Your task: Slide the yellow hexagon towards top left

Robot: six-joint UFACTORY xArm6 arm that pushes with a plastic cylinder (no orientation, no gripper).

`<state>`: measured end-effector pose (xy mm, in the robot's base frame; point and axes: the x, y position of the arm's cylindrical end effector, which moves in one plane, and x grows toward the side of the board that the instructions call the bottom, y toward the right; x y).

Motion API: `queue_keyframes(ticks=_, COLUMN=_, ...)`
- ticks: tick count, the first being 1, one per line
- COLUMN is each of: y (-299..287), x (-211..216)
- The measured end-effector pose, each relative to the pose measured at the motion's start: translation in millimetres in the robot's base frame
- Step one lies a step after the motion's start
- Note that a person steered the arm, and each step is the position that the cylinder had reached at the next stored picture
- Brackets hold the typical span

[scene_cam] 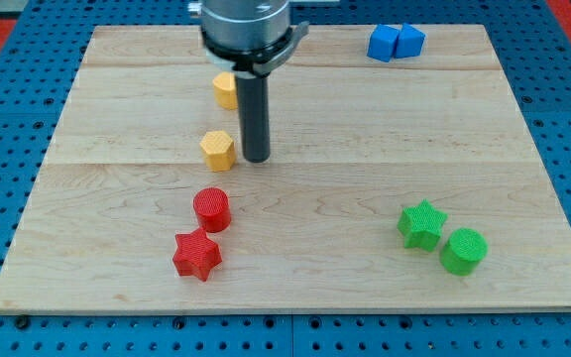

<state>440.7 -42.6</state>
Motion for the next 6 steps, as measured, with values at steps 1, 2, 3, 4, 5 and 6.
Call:
queue_keyframes(ticks=1, y=-54, x=-14)
queue_keyframes(ticks=2, y=-110, x=-37)
queue_keyframes(ticks=3, y=-102, x=-7)
queue_keyframes(ticks=4, y=-161, x=-28)
queue_keyframes(ticks=5, y=-163, x=-60)
queue_keyframes(ticks=6, y=-150, x=-90)
